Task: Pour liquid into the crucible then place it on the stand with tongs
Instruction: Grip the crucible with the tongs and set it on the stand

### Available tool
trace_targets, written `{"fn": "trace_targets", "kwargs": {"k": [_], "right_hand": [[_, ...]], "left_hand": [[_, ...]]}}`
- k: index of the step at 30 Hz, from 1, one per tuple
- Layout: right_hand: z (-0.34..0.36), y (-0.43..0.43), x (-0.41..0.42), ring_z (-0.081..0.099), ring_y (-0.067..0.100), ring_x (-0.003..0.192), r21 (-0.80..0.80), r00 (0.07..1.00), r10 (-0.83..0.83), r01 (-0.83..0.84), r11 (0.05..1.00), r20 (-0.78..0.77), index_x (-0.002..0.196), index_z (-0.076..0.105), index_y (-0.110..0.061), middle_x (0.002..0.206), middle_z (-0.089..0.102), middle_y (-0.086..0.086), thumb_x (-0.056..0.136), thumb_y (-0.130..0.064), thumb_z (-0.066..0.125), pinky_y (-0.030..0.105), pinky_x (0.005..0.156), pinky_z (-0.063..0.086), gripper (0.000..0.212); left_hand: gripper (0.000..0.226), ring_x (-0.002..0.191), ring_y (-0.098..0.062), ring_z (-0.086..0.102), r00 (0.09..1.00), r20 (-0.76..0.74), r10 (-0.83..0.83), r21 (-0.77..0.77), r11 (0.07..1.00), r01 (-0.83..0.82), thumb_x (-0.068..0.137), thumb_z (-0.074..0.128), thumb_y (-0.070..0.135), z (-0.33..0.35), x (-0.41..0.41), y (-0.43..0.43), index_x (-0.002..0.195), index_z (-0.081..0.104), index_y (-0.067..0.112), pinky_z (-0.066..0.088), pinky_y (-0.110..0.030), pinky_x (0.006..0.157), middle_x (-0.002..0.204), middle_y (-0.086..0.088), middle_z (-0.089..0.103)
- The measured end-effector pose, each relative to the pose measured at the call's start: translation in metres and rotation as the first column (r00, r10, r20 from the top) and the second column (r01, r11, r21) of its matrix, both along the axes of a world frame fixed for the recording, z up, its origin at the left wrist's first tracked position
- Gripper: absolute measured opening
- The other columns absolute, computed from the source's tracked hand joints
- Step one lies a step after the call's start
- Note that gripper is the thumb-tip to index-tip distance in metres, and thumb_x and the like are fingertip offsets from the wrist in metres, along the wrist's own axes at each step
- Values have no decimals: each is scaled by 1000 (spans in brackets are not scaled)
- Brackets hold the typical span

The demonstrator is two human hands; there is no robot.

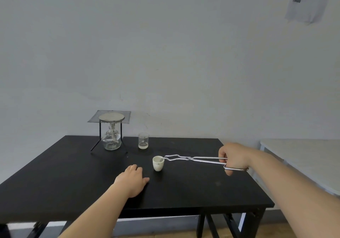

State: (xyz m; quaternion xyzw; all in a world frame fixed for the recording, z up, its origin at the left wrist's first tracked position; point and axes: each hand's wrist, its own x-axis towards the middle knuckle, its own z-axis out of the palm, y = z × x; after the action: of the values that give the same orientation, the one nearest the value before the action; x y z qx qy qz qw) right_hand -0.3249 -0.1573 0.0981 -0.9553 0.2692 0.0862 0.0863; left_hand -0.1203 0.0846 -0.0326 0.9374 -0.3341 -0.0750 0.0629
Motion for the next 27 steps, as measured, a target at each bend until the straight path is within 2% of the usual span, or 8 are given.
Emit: {"fn": "trace_targets", "kwargs": {"k": [4, 8, 12, 17, 20, 27], "right_hand": [[5, 0, 3, 60, 21, 70, -15, 1000, 10, -10, 1000, -1, 80, 65, -17, 85, 66, 6, 63, -8, 77, 25, 52, 47, 23], [11, 2, 7, 60, 20, 72, -30, 1000, 27, -27, 999, -15, 76, 66, -19, 88, 69, 7, 62, -8, 77, 26, 56, 48, 20], [17, 7, 9, 56, 17, 68, -31, 999, 37, -39, 999, -36, 77, 68, -19, 82, 64, 2, 64, -8, 78, 21, 48, 42, 20], [22, 8, 14, 58, 18, 72, -35, 998, 50, -51, 998, -45, 68, 67, -24, 78, 63, 0, 62, -10, 80, 23, 54, 45, 20], [24, 8, 16, 56, 17, 68, -25, 997, 52, -53, 998, -54, 60, 63, -27, 71, 61, -3, 62, -10, 80, 24, 52, 44, 24], [22, 7, 16, 57, 15, 68, 2, 997, 52, -52, 999, -54, 60, 67, -26, 72, 64, -2, 60, -12, 82, 26, 57, 46, 20]], "left_hand": [[58, 143, -24, 28, 1000, -8, -5, -3, 1000, 5, 98, 36, 49, 1, 0, 0, 143, 35, 11, 31, -40, 115, 151, -8, 33], [58, 141, -24, 31, 1000, -7, -4, -2, 1000, 4, 97, 37, 50, 1, 1, -1, 142, 36, 12, 33, -40, 113, 149, -8, 35], [58, 139, -25, 34, 1000, -8, -2, 0, 1000, 2, 97, 37, 50, 1, 2, -1, 141, 38, 13, 35, -40, 112, 147, -8, 37], [60, 140, -25, 33, 1000, -2, -4, 9, 1000, 4, 97, 36, 51, 1, 2, -2, 143, 35, 13, 35, -40, 112, 150, -7, 32], [60, 140, -25, 33, 1000, 4, -6, 13, 1000, 6, 97, 36, 51, 1, 2, -2, 144, 34, 13, 34, -40, 112, 151, -7, 31], [59, 139, -24, 34, 1000, 8, -6, 10, 1000, 6, 97, 37, 51, 1, 2, -2, 142, 36, 13, 35, -40, 111, 150, -6, 33]]}}
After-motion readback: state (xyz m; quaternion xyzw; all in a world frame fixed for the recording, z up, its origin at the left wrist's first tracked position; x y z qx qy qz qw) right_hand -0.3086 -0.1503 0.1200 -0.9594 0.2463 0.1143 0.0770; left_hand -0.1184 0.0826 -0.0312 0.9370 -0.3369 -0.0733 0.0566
